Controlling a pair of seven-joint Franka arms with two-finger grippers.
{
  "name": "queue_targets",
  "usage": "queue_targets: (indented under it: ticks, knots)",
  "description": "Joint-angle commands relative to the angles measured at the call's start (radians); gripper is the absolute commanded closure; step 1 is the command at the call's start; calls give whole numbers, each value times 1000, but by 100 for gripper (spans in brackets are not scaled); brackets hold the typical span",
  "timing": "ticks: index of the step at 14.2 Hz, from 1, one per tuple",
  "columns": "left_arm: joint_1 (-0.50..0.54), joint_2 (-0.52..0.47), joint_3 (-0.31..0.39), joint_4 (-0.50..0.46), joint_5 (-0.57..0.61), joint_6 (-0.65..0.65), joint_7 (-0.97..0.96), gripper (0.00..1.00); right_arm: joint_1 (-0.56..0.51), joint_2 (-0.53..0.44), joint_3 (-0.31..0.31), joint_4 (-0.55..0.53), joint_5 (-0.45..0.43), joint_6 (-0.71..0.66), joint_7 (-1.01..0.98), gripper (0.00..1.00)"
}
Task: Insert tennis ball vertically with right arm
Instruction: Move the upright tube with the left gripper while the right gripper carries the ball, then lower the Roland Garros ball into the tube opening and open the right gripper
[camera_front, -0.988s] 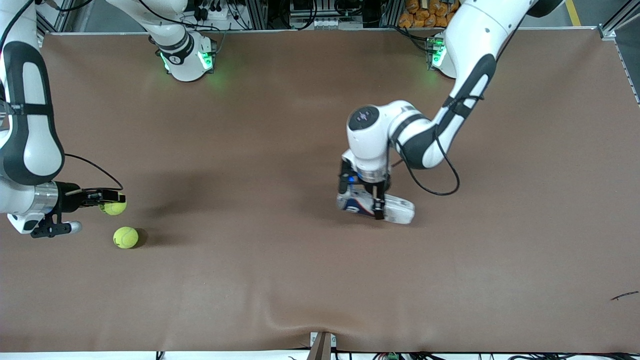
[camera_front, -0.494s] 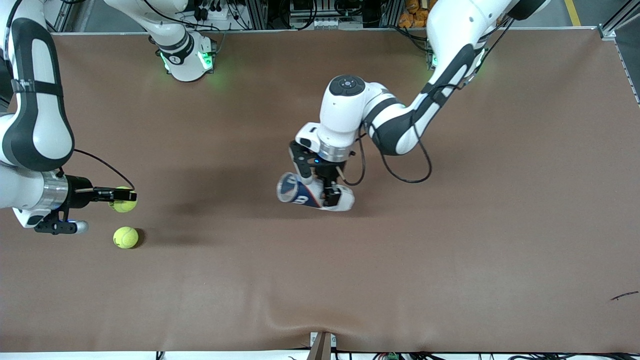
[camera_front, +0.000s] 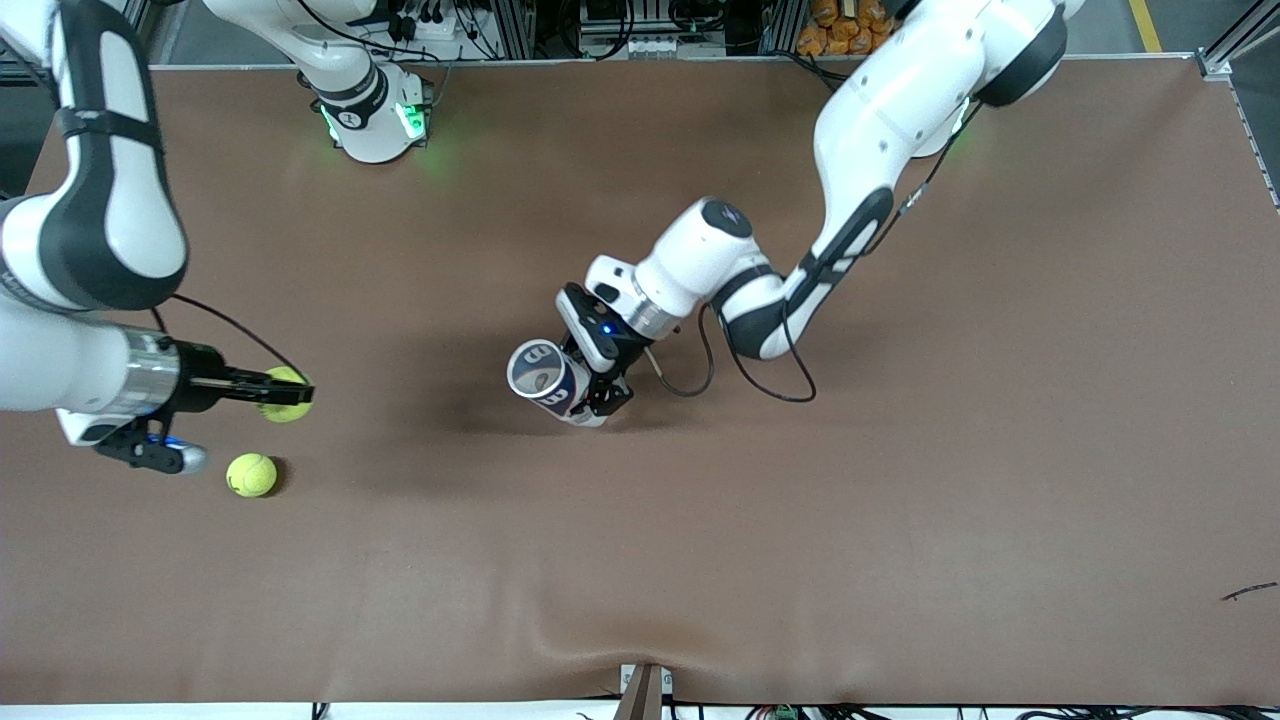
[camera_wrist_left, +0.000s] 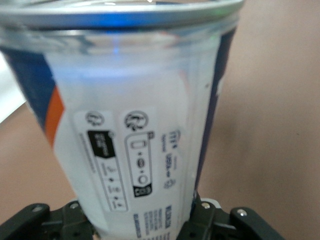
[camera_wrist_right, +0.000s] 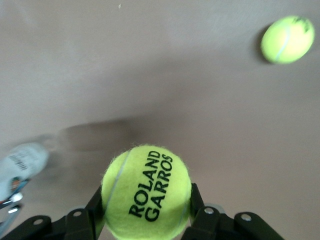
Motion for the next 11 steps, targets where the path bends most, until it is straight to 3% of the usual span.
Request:
queue_targets:
  ticks: [1,5,8,11]
  knots:
    - [-22,69,26,33,-10,138,2,40,65,-25,-3,13,65,-13,159,88]
    - [-22,121,29,35,-10,218,7,38,184,-27,-4,33,123,10,369,87]
    - [-30,146,47,35,-9,276,8,38,282,-24,-8,16,118,114,555,87]
    - [-30,155,50,35,-6,283,10,37,313,-15,-6,18,131,175,684,87]
